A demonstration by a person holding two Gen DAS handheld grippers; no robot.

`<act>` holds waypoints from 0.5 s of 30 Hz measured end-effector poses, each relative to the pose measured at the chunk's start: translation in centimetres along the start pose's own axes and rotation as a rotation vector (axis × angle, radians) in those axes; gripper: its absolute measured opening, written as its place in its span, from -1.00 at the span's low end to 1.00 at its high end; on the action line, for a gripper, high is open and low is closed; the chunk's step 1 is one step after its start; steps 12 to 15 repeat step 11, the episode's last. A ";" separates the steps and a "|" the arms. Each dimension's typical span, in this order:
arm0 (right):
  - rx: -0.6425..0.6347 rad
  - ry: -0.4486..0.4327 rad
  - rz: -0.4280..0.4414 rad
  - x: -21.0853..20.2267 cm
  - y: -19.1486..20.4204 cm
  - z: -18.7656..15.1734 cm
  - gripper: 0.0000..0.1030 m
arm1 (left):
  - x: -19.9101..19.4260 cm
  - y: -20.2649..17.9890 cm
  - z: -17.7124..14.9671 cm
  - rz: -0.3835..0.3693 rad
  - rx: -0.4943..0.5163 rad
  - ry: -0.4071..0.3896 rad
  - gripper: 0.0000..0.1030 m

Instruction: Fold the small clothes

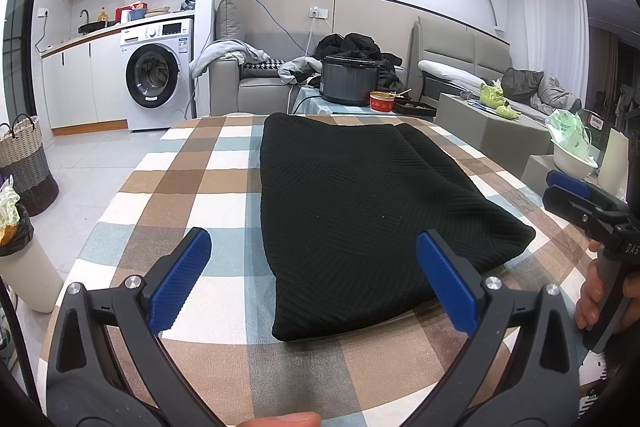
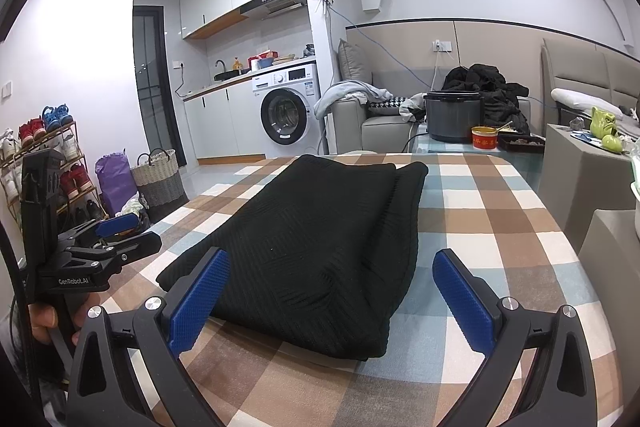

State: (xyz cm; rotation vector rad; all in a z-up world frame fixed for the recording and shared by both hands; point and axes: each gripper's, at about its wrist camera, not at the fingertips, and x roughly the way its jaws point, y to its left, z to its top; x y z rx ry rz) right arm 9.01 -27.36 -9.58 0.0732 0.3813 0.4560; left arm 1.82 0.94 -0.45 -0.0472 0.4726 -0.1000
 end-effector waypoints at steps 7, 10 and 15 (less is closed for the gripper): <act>0.000 0.001 -0.001 0.0 0.0 0.0 1.00 | 0.0 0.0 0.0 0.000 0.000 0.000 0.98; 0.001 0.001 -0.001 0.0 0.0 0.0 1.00 | -0.1 -0.1 0.0 0.000 0.001 -0.002 0.98; 0.001 0.001 -0.001 0.0 0.0 0.1 1.00 | -0.1 -0.1 0.0 0.000 0.001 -0.002 0.98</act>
